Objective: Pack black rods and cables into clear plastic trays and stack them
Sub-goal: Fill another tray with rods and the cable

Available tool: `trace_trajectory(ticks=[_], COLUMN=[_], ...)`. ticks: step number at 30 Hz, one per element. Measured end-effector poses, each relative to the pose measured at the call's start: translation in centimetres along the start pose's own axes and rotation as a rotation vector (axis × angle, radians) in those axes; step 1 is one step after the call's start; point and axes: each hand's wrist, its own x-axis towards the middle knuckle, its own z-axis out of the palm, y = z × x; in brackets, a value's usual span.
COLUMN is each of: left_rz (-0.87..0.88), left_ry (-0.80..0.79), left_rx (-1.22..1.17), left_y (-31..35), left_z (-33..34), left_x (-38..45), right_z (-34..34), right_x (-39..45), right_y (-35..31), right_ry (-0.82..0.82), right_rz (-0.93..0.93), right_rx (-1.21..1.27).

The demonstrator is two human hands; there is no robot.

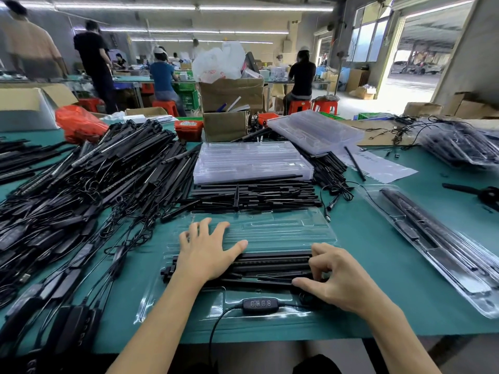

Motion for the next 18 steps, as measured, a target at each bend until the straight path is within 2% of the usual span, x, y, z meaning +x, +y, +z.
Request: trace_trajectory(ticks=[7,14,18], left_rz=[-0.002,-0.005,-0.002], left_ry=[-0.008,-0.015,-0.016], left_rx=[0.004,0.006,0.011], left_y=[0.1,0.1,0.0], left_z=[-0.1,-0.1,0.0], left_x=[0.0,0.0,0.1], right_z=[-0.4,-2.8,-3.9], right_x=[-0.5,-0.9,-0.6], right_y=[-0.5,-0.7,-0.8], right_ry=[-0.072,-0.354,-0.462], right_rz=[0.033,0.18,0.253], right_rx=[0.029,0.09,0.126])
